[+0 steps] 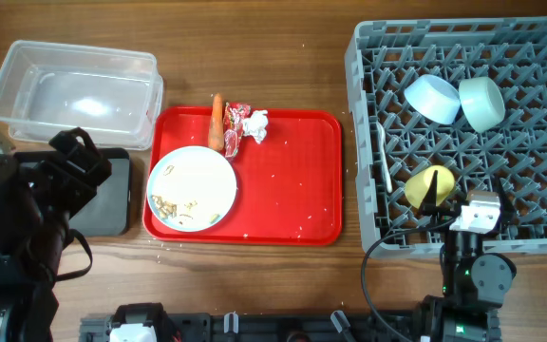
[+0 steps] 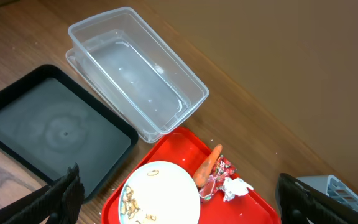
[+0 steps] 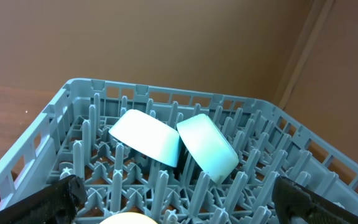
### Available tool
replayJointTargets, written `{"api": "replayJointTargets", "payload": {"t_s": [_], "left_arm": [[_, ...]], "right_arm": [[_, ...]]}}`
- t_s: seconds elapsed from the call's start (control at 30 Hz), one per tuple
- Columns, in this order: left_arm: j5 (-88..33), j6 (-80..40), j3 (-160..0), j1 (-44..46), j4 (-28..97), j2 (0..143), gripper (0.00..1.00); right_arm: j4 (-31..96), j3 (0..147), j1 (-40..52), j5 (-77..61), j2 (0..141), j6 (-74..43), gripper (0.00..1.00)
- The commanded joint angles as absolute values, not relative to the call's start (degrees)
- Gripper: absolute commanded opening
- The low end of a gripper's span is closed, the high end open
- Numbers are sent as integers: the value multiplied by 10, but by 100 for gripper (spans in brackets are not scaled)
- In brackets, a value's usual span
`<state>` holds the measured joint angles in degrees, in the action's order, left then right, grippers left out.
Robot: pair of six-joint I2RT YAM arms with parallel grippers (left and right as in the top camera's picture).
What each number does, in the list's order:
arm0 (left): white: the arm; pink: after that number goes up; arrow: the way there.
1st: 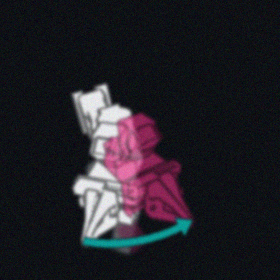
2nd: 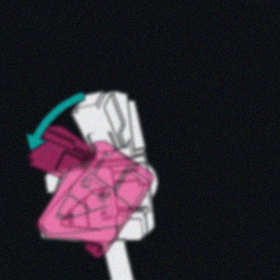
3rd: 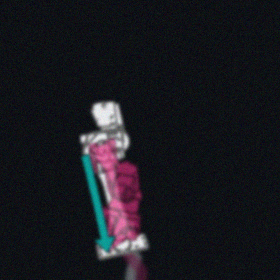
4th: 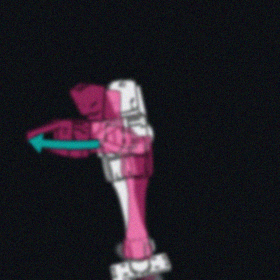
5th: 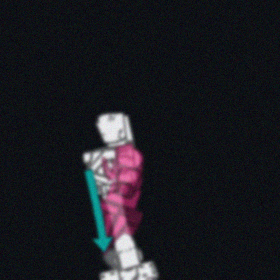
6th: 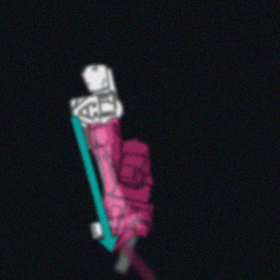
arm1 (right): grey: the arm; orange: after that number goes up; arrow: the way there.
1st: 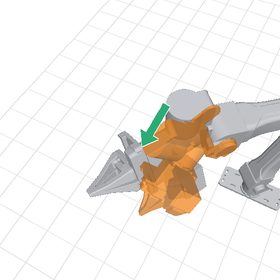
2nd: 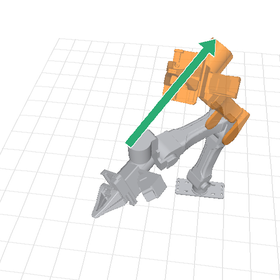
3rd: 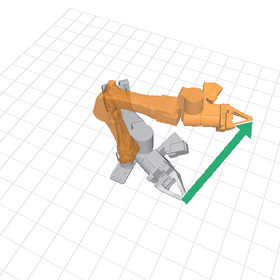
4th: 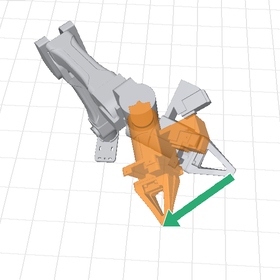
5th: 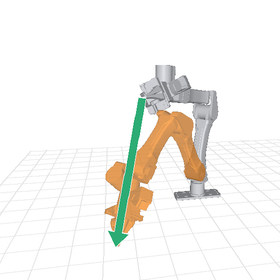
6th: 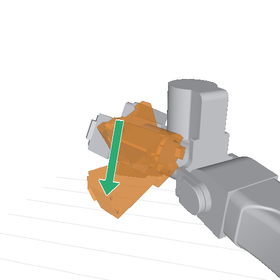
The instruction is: Sort waste into correct bins and load items into the dishwasher rack
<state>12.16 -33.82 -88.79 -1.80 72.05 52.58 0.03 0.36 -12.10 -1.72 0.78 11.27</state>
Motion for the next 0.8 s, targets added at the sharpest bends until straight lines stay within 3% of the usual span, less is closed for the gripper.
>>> {"api": "replayJointTargets", "payload": {"t_s": [0.0,0.63,0.77], "left_arm": [[127,-348,-894,-22,719,526,100],[94,-367,-894,-22,678,526,100],[23,-357,-876,-15,670,554,98]], "right_arm": [[-1,3,-124,-28,6,120,100],[-1,3,-124,-28,6,120,100],[-1,3,-124,-28,6,120,100]]}}
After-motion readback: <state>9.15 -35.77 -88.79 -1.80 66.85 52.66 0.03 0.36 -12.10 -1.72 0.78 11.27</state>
